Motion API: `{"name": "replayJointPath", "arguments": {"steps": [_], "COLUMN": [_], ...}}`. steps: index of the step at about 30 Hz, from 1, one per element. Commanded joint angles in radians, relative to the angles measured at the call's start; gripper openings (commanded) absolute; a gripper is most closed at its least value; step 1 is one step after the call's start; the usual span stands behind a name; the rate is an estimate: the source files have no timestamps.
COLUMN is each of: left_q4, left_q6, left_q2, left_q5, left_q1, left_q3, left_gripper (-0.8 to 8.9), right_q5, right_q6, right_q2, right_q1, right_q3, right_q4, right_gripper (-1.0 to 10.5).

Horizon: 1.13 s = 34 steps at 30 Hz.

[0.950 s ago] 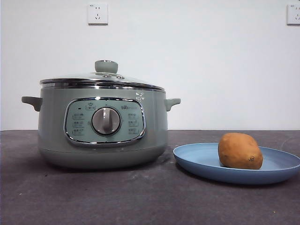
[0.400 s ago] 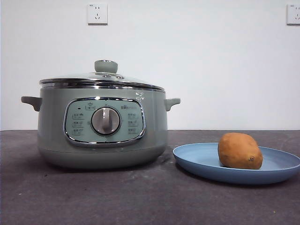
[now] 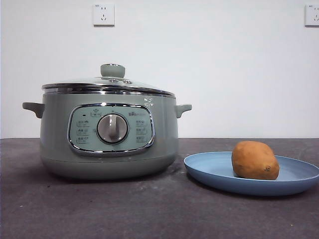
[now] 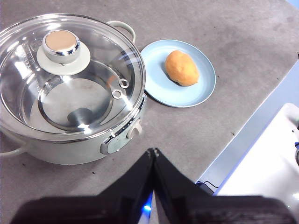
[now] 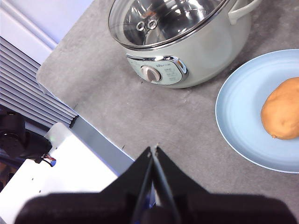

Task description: Take the potato out from the steamer,put the potato on the plate,close the lid

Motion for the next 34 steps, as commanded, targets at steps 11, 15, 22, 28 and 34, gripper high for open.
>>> {"name": "replayJointPath", "arguments": {"steps": [11,15,22,28,34], "left_q4": [0.229,0.414,0.825,1.028,1.085], "left_q6": [0.052,0.058,0.058,0.023,0.021], "left_q2": [-0.081,-0.2,-0.44,-0.612,-0.747], "left_q5": [-0.058,-0.049,-0.145,-0.161,-0.163], "left_q1": [0.122,0.243,0.376,0.416,0.421], "left_q3": [-0.007,-0.081,-0.437,-0.765,-1.017], "left_gripper": [-0.03,-0.04,-0.03,-0.04,-0.03], "right_q5": [0.003,0.003,0.003,0.003,0.003], "right_q6": [0.004,0.004,0.004,0.004,0.004], "right_q2": [-0.002,-0.002,-0.002,-0.002,-0.002], "right_q1": [0.001,0.001,0.001,0.001,0.001], "right_q3": [0.003,0.003,0.003,0.003,0.003], "right_q4": [0.005,0.005,0.005,0.005,0.005], "right_gripper": [0.0,0.0,0.0,0.0,0.0]}}
